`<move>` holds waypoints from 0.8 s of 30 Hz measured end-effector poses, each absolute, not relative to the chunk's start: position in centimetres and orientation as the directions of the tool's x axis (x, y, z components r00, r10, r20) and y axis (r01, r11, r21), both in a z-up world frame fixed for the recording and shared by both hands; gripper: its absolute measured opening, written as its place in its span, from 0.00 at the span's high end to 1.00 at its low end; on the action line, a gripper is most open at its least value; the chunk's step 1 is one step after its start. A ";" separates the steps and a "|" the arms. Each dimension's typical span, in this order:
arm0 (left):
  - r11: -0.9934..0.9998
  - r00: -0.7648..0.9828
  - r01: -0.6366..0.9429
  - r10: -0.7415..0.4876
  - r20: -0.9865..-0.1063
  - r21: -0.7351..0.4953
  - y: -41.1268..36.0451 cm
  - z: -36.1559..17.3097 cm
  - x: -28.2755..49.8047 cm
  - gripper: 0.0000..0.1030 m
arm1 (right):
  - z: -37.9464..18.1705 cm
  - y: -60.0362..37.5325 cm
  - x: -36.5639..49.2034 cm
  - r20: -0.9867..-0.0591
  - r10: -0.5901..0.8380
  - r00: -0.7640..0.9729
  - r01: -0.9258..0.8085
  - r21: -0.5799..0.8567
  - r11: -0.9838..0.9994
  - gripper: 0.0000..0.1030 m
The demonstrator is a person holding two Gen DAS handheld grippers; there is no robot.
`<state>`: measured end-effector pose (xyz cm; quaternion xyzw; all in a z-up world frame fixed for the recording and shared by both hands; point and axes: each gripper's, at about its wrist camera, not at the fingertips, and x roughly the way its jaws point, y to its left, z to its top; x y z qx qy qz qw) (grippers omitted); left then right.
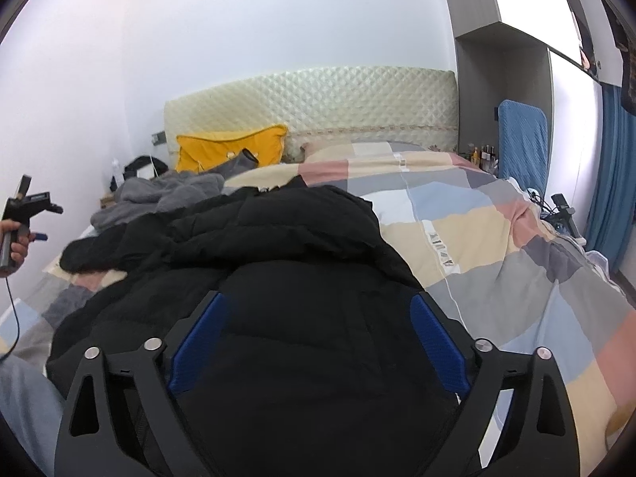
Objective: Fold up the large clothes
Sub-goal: 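Move the left gripper to the other sleeve cuff and grasp it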
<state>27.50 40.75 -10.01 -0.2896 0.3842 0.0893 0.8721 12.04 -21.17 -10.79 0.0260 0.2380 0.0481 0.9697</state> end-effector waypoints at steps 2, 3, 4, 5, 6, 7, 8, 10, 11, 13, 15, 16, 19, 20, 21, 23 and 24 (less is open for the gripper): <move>0.769 0.688 -0.415 -0.085 -0.720 -0.487 43.2 -12.7 27.8 0.00 | -10.8 -20.7 12.4 -0.464 0.092 0.881 -0.069 0.066 0.995 0.03; 0.750 0.687 -0.429 -0.092 -0.721 -0.504 44.1 -13.6 28.1 0.00 | -10.8 -20.4 12.6 -0.468 0.083 0.880 -0.061 0.061 0.996 0.01; 0.719 0.688 -0.446 -0.105 -0.718 -0.533 45.4 -15.0 28.2 0.00 | -10.9 -20.2 12.7 -0.470 0.079 0.879 -0.058 0.059 0.997 0.00; 0.688 0.690 -0.464 -0.114 -0.714 -0.558 46.7 -16.5 28.4 0.00 | -10.9 -19.9 13.0 -0.476 0.074 0.877 -0.054 0.056 0.997 0.00; 0.668 0.692 -0.479 -0.112 -0.713 -0.570 47.6 -17.4 28.6 0.00 | -10.9 -19.7 13.2 -0.480 0.069 0.875 -0.049 0.054 0.997 0.00; 0.651 0.693 -0.493 -0.106 -0.713 -0.577 48.6 -18.3 28.8 0.00 | -11.0 -19.6 13.4 -0.483 0.066 0.873 -0.045 0.055 0.997 0.00; 0.641 0.694 -0.510 -0.088 -0.714 -0.574 49.3 -18.9 28.9 0.00 | -11.1 -19.5 13.7 -0.489 0.060 0.870 -0.036 0.059 0.998 0.00; 0.629 0.701 -0.534 -0.045 -0.712 -0.565 51.0 -20.0 29.2 0.00 | -11.4 -19.3 14.4 -0.501 0.060 0.863 -0.023 0.081 0.996 0.00; 0.622 0.702 -0.541 -0.035 -0.711 -0.566 51.9 -20.6 29.6 0.00 | -11.8 -19.1 14.9 -0.513 0.066 0.856 -0.017 0.099 0.995 0.00; 0.599 0.706 -0.550 -0.039 -0.707 -0.582 53.6 -21.9 30.3 0.00 | -12.2 -18.6 15.7 -0.523 0.057 0.850 -0.005 0.100 0.995 0.00; 0.573 0.712 -0.556 -0.045 -0.701 -0.602 55.0 -23.1 31.0 0.03 | -12.5 -17.8 16.3 -0.530 0.039 0.847 0.004 0.081 0.997 0.00; 0.570 0.719 -0.555 -0.036 -0.694 -0.606 55.6 -23.6 31.3 0.06 | -12.5 -17.4 16.6 -0.531 0.033 0.847 0.006 0.072 0.997 0.00; 0.549 0.734 -0.553 -0.034 -0.678 -0.627 57.2 -25.1 32.4 0.07 | -12.5 -16.5 16.8 -0.534 0.024 0.845 0.004 0.050 0.999 0.00; 0.538 0.741 -0.551 -0.036 -0.670 -0.638 57.6 -25.4 32.6 0.07 | -12.4 -16.2 16.8 -0.532 0.017 0.846 0.005 0.039 0.999 0.00; 0.532 0.749 -0.550 -0.029 -0.662 -0.644 58.0 -25.8 33.1 0.07 | -12.4 -16.0 16.8 -0.530 0.007 0.848 0.008 0.026 1.000 0.00; 0.559 0.738 -0.559 -0.002 -0.675 -0.613 58.0 -25.7 34.1 0.07 | -12.4 -15.6 16.9 -0.527 -0.009 0.850 0.013 0.003 1.000 0.00; 0.583 0.722 -0.569 0.017 -0.691 -0.580 57.9 -25.8 34.8 0.07 | -12.4 -15.4 17.0 -0.528 -0.011 0.849 0.013 -0.001 1.000 0.00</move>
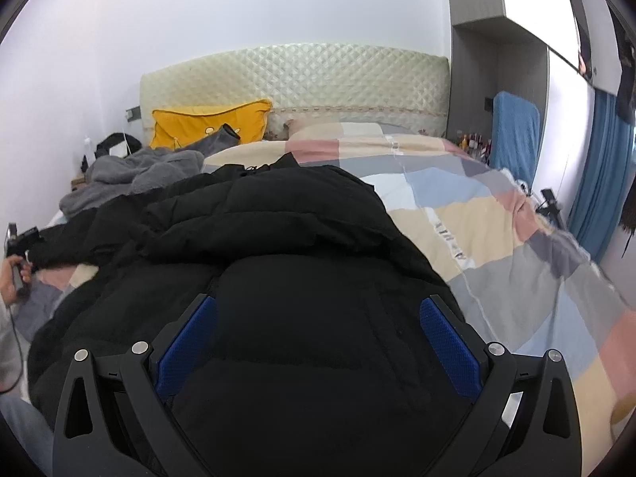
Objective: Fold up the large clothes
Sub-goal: 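Move the left gripper to the other sleeve cuff and grasp it, then lift the sleeve with the left gripper, lay it across the chest, open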
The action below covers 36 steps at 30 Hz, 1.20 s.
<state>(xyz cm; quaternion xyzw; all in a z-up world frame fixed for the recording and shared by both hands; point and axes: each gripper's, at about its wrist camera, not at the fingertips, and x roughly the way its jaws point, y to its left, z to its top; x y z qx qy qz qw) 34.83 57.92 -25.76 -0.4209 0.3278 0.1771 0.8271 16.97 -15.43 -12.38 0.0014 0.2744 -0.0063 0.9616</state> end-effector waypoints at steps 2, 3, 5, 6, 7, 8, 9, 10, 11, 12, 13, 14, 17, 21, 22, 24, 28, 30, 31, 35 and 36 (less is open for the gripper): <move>0.617 0.705 -0.582 0.058 -0.707 -0.530 57.5 -25.5 35.9 0.07 | -12.4 -15.2 17.2 -0.527 -0.013 0.850 0.016 0.000 1.000 0.00; 0.621 0.702 -0.587 0.071 -0.708 -0.520 57.5 -25.6 36.0 0.07 | -12.4 -15.2 17.2 -0.529 -0.013 0.848 0.016 0.001 1.000 0.00; 0.609 0.702 -0.608 0.111 -0.704 -0.510 57.5 -25.3 36.1 0.10 | -12.5 -15.3 17.4 -0.540 -0.012 0.841 0.017 0.005 1.000 0.00; 0.603 0.701 -0.615 0.124 -0.702 -0.508 57.6 -25.3 36.1 0.25 | -12.4 -15.4 17.4 -0.540 -0.012 0.841 0.019 0.008 1.000 0.00; 0.595 0.699 -0.624 0.136 -0.702 -0.506 57.8 -25.2 35.9 0.43 | -12.4 -15.4 17.4 -0.539 -0.014 0.842 0.020 0.006 1.000 0.00; 0.586 0.706 -0.622 0.133 -0.696 -0.519 57.8 -24.9 35.7 0.52 | -12.2 -15.4 17.3 -0.534 -0.022 0.845 0.021 -0.007 1.000 0.00; 0.584 0.714 -0.617 0.132 -0.688 -0.528 57.8 -24.5 35.5 0.69 | -12.2 -15.5 17.3 -0.534 -0.025 0.845 0.021 -0.014 1.000 0.00; 0.589 0.714 -0.615 0.135 -0.687 -0.524 57.6 -23.9 35.3 0.82 | -12.1 -15.5 17.3 -0.539 -0.015 0.842 0.013 -0.008 1.000 0.00; 0.607 0.705 -0.616 0.141 -0.695 -0.502 57.2 -22.9 35.2 0.87 | -12.1 -15.6 17.3 -0.542 -0.002 0.840 0.004 0.003 1.000 0.00; 0.624 0.697 -0.617 0.149 -0.702 -0.480 56.9 -22.1 35.1 0.92 | -12.0 -15.8 17.1 -0.544 0.010 0.839 -0.003 0.013 1.000 0.00; 0.637 0.690 -0.618 0.161 -0.706 -0.460 56.5 -21.1 35.0 0.95 | -11.9 -15.8 17.0 -0.544 0.014 0.839 -0.007 0.016 1.000 0.00; 0.647 0.688 -0.619 0.174 -0.705 -0.445 56.3 -19.7 34.9 0.95 | -11.8 -15.9 16.9 -0.542 0.022 0.840 -0.014 0.018 1.000 0.00; 0.671 0.706 -0.606 0.204 -0.678 -0.429 55.5 -15.5 33.4 0.96 | -11.3 -16.2 16.2 -0.529 0.052 0.847 -0.038 0.037 0.999 0.00; 0.701 0.736 -0.579 0.229 -0.637 -0.417 53.7 -10.5 32.0 0.97 | -10.8 -16.8 15.5 -0.515 0.082 0.853 -0.062 0.057 0.996 0.00; 0.710 0.746 -0.570 0.234 -0.624 -0.415 53.0 -8.9 31.6 0.97 | -10.6 -17.0 15.2 -0.508 0.089 0.857 -0.067 0.063 0.996 0.00; 0.726 0.758 -0.557 0.246 -0.605 -0.402 51.4 -6.5 31.1 0.97 | -10.3 -17.5 15.0 -0.501 0.106 0.859 -0.083 0.068 0.994 0.00; 0.764 0.787 -0.521 0.258 -0.561 -0.379 47.7 -1.6 30.3 0.97 | -10.1 -18.2 14.8 -0.490 0.125 0.862 -0.105 0.068 0.992 0.00; 0.779 0.797 -0.507 0.261 -0.545 -0.368 46.0 0.3 30.1 0.97 | -10.1 -18.7 14.9 -0.485 0.144 0.863 -0.119 0.081 0.990 0.00; 0.787 0.803 -0.499 0.262 -0.535 -0.363 45.0 1.3 30.0 0.97 | -10.1 -19.0 14.8 -0.483 0.152 0.862 -0.125 0.088 0.988 0.00; 0.839 0.823 -0.449 0.254 -0.508 -0.308 41.2 4.0 29.5 0.98 | -9.7 -19.8 14.2 -0.447 0.221 0.867 -0.184 0.124 0.975 0.00; 0.847 0.823 -0.445 0.258 -0.506 -0.292 40.4 4.4 29.6 0.98 | -9.6 -19.8 14.1 -0.443 0.225 0.868 -0.191 0.120 0.974 0.00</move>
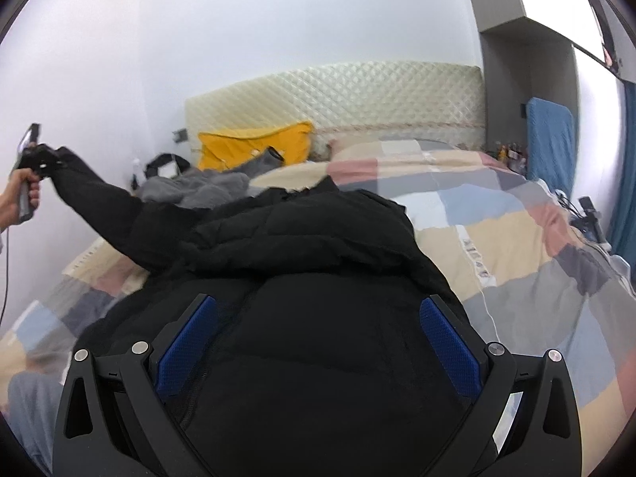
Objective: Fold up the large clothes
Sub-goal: 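Lift the sleeve with the left gripper, lay it across the chest, open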
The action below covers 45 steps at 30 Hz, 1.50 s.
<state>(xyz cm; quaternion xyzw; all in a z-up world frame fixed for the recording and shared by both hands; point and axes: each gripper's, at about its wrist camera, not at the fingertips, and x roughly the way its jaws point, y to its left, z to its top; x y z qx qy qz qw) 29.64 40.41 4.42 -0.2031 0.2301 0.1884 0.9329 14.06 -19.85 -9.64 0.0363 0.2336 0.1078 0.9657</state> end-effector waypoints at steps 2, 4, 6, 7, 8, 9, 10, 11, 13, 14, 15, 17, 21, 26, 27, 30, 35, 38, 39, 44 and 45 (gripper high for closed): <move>0.854 0.831 -0.434 0.257 -0.494 -0.286 39.1 5.5 29.4 0.98 | -9.6 -20.0 13.9 -0.442 0.229 0.867 -0.200 0.112 0.973 0.00; 0.859 0.836 -0.428 0.258 -0.484 -0.281 38.0 6.6 29.3 0.98 | -9.4 -20.3 13.9 -0.442 0.236 0.866 -0.205 0.117 0.972 0.00; 0.871 0.842 -0.416 0.261 -0.473 -0.261 36.3 8.0 29.4 0.98 | -9.2 -20.6 13.7 -0.438 0.239 0.867 -0.210 0.115 0.971 0.00; 0.879 0.845 -0.408 0.260 -0.468 -0.248 35.6 8.5 29.4 0.98 | -9.0 -20.7 13.7 -0.435 0.235 0.869 -0.210 0.106 0.972 0.00; 0.886 0.849 -0.398 0.257 -0.462 -0.238 34.8 9.1 29.4 0.98 | -8.9 -20.8 13.6 -0.433 0.230 0.872 -0.210 0.094 0.973 0.00; 0.895 0.855 -0.383 0.250 -0.454 -0.227 33.7 9.8 29.5 0.98 | -8.7 -20.9 13.6 -0.431 0.224 0.874 -0.209 0.084 0.974 0.00; 0.904 0.861 -0.368 0.243 -0.448 -0.218 32.5 10.5 29.6 0.98 | -8.6 -21.1 13.5 -0.428 0.222 0.876 -0.208 0.080 0.975 0.00; 0.910 0.862 -0.360 0.240 -0.448 -0.207 31.3 11.2 29.7 0.98 | -8.5 -21.6 13.5 -0.426 0.234 0.874 -0.212 0.099 0.972 0.00; 0.917 0.865 -0.348 0.234 -0.444 -0.196 29.2 12.2 29.9 0.97 | -8.5 -22.4 13.6 -0.425 0.267 0.865 -0.223 0.151 0.963 0.00; 0.924 0.871 -0.332 0.222 -0.439 -0.191 28.1 12.7 30.1 0.97 | -8.4 -23.1 13.6 -0.421 0.284 0.862 -0.227 0.180 0.957 0.00; 0.929 0.875 -0.318 0.213 -0.435 -0.187 27.2 13.0 30.2 0.97 | -8.4 -23.4 13.5 -0.419 0.284 0.863 -0.225 0.185 0.957 0.00; 0.945 0.888 -0.273 0.176 -0.424 -0.179 24.9 13.4 30.2 0.97 | -8.2 -24.3 13.3 -0.414 0.269 0.870 -0.213 0.177 0.961 0.00; 0.972 0.907 -0.175 0.097 -0.409 -0.157 19.2 13.7 30.8 0.97 | -7.7 -25.9 12.8 -0.395 0.272 0.878 -0.210 0.194 0.958 0.00; 0.988 0.910 -0.062 -0.001 -0.414 -0.139 11.6 13.1 31.9 0.97 | -7.5 -28.1 12.2 -0.411 0.221 0.884 -0.166 0.165 0.972 0.00; 0.990 0.908 -0.038 -0.023 -0.418 -0.137 10.0 12.8 32.3 0.97 | -7.6 -28.7 12.0 -0.407 0.220 0.887 -0.162 0.172 0.972 0.00; 0.993 0.902 0.023 -0.072 -0.426 -0.119 5.9 11.7 32.8 0.97 | -7.7 -29.9 11.7 -0.399 0.210 0.893 -0.144 0.190 0.971 0.00; 0.986 0.862 0.155 -0.169 -0.478 -0.069 -1.7 8.3 35.2 0.97 | -7.8 -30.7 11.9 -0.380 0.218 0.899 -0.141 0.221 0.965 0.00; 0.979 0.841 0.204 -0.189 -0.507 -0.027 -5.3 6.4 36.4 0.97 | -8.1 -31.0 12.3 -0.387 0.220 0.896 -0.137 0.229 0.964 0.00; 0.976 0.835 0.215 -0.197 -0.513 -0.025 -6.3 5.8 36.7 0.97 | -8.2 -31.2 12.4 -0.389 0.221 0.894 -0.134 0.237 0.962 0.00; 0.956 0.779 0.289 -0.264 -0.569 -0.048 -10.8 1.5 37.9 0.97 | -8.8 -32.4 12.6 -0.388 0.183 0.903 -0.072 0.283 0.956 0.00; 0.952 0.762 0.303 -0.271 -0.588 -0.046 -11.9 0.5 38.1 0.97 | -9.0 -32.7 12.8 -0.388 0.181 0.904 -0.066 0.292 0.954 0.00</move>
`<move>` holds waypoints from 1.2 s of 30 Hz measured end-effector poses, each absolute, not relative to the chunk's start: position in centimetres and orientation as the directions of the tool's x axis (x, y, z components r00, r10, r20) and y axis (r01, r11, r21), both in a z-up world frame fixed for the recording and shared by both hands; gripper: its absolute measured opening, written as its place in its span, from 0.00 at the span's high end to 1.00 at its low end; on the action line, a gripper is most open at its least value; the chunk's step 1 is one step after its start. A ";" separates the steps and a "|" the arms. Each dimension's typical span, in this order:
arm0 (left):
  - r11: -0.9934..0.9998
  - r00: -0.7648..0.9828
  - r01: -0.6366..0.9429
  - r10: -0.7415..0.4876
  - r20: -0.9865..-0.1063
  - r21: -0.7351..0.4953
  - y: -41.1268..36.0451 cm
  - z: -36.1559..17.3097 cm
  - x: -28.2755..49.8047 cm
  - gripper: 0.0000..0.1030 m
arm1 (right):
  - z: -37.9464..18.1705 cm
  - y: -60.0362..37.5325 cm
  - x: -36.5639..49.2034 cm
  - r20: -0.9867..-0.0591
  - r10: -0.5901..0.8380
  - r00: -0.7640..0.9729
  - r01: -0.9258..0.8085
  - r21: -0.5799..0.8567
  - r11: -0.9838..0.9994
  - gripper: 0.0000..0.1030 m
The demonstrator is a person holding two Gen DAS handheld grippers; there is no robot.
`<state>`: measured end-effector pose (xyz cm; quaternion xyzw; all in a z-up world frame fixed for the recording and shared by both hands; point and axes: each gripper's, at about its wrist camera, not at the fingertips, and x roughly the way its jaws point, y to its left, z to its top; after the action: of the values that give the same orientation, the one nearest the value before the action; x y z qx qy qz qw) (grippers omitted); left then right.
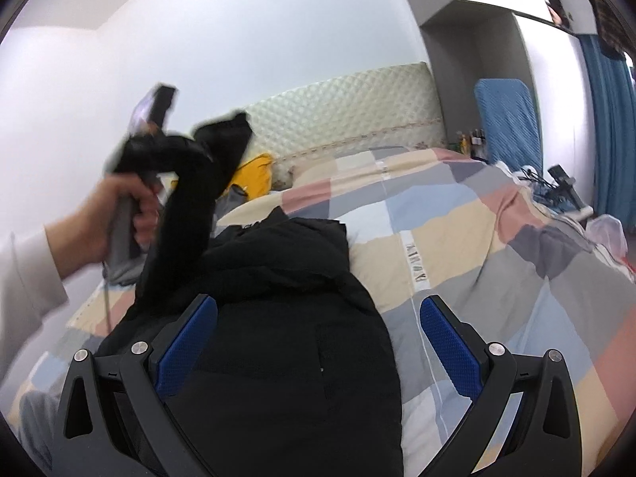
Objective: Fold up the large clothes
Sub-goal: 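Lift the sleeve with the left gripper, lay it across the chest, open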
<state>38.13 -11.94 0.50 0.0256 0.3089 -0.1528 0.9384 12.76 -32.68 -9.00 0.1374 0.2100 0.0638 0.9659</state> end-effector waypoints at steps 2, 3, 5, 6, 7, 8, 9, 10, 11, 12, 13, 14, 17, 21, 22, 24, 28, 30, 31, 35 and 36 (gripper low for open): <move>0.945 0.734 0.323 -0.282 -0.617 -0.047 -14.2 -2.1 38.6 0.97 | -9.5 -33.1 13.3 -0.398 0.182 0.899 -0.056 0.308 0.950 0.00; 0.943 0.723 0.329 -0.284 -0.629 -0.047 -15.1 -3.3 38.6 0.97 | -9.8 -33.3 13.7 -0.406 0.184 0.895 -0.050 0.319 0.946 0.00; 0.940 0.701 0.338 -0.281 -0.655 -0.042 -16.6 -5.8 39.2 0.97 | -10.4 -33.6 14.3 -0.417 0.183 0.890 -0.038 0.332 0.943 0.00; 0.939 0.693 0.341 -0.279 -0.665 -0.039 -17.0 -6.5 39.4 0.97 | -10.7 -33.7 14.8 -0.427 0.183 0.885 -0.034 0.333 0.942 0.00; 0.937 0.670 0.346 -0.277 -0.688 -0.040 -17.7 -7.9 39.8 0.97 | -10.8 -33.6 14.9 -0.432 0.184 0.883 -0.035 0.332 0.943 0.00; 0.937 0.655 0.348 -0.275 -0.704 -0.043 -18.1 -8.9 40.0 0.97 | -11.0 -33.4 15.2 -0.438 0.184 0.880 -0.037 0.323 0.946 0.00; 0.936 0.636 0.349 -0.267 -0.724 -0.038 -18.8 -10.4 40.3 0.97 | -11.0 -33.3 15.4 -0.440 0.183 0.879 -0.040 0.316 0.948 0.00; 0.936 0.629 0.351 -0.258 -0.733 -0.029 -19.2 -11.3 40.4 0.97 | -11.1 -33.0 15.5 -0.440 0.187 0.878 -0.049 0.307 0.951 0.00; 0.935 0.627 0.354 -0.252 -0.737 -0.018 -19.7 -12.2 40.5 0.97 | -11.2 -32.8 15.7 -0.440 0.190 0.878 -0.055 0.300 0.952 0.00; 0.933 0.627 0.361 -0.244 -0.740 -0.002 -20.2 -13.0 40.6 0.97 | -11.4 -32.5 15.8 -0.444 0.189 0.876 -0.059 0.289 0.956 0.00; 0.931 0.624 0.366 -0.234 -0.746 0.014 -20.4 -13.8 40.7 0.97 | -11.6 -32.3 16.0 -0.452 0.184 0.873 -0.058 0.277 0.959 0.00; 0.930 0.615 0.367 -0.223 -0.756 0.024 -20.7 -14.5 41.0 0.97 | -11.8 -32.2 16.1 -0.459 0.181 0.870 -0.056 0.272 0.961 0.00; 0.928 0.598 0.372 -0.214 -0.772 0.031 -21.1 -15.3 41.3 0.97 | -12.4 -32.4 16.6 -0.477 0.186 0.859 -0.051 0.282 0.958 0.00; 0.920 0.598 0.389 -0.209 -0.773 0.052 -21.4 -14.8 40.8 0.91 | -12.7 -32.7 16.8 -0.482 0.174 0.859 -0.032 0.289 0.957 0.00; 0.918 0.595 0.393 -0.214 -0.774 0.049 -21.2 -14.5 40.6 0.90 | -12.7 -32.7 16.8 -0.484 0.171 0.858 -0.028 0.289 0.957 0.00; 0.917 0.582 0.398 -0.226 -0.781 0.031 -20.9 -14.1 40.2 0.85 | -12.6 -32.5 16.8 -0.485 0.162 0.859 -0.022 0.282 0.959 0.00; 0.916 0.581 0.402 -0.266 -0.769 -0.014 -19.5 -12.7 38.7 0.18 | -12.4 -32.1 16.7 -0.486 0.153 0.860 -0.025 0.261 0.965 0.00; 0.903 0.620 0.430 -0.294 -0.727 0.001 -19.0 -11.2 36.8 0.03 | -12.1 -31.8 16.5 -0.479 0.149 0.865 -0.029 0.249 0.968 0.00; 0.897 0.633 0.441 -0.306 -0.711 0.007 -18.6 -10.5 36.1 0.02 | -11.9 -31.6 16.3 -0.473 0.149 0.869 -0.033 0.244 0.969 0.00; 0.897 0.679 0.443 -0.333 -0.654 0.003 -15.5 -7.4 33.2 0.02 | -11.3 -31.2 16.1 -0.446 0.156 0.881 -0.051 0.239 0.970 0.00; 0.901 0.695 0.433 -0.342 -0.633 -0.011 -14.0 -6.3 32.4 0.02 | -11.1 -31.2 16.1 -0.441 0.158 0.883 -0.055 0.239 0.970 0.00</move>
<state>32.38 -13.98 -6.29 0.0694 0.3290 -0.2109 0.9179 16.07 -31.16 -11.11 0.1104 0.2352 0.0553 0.9641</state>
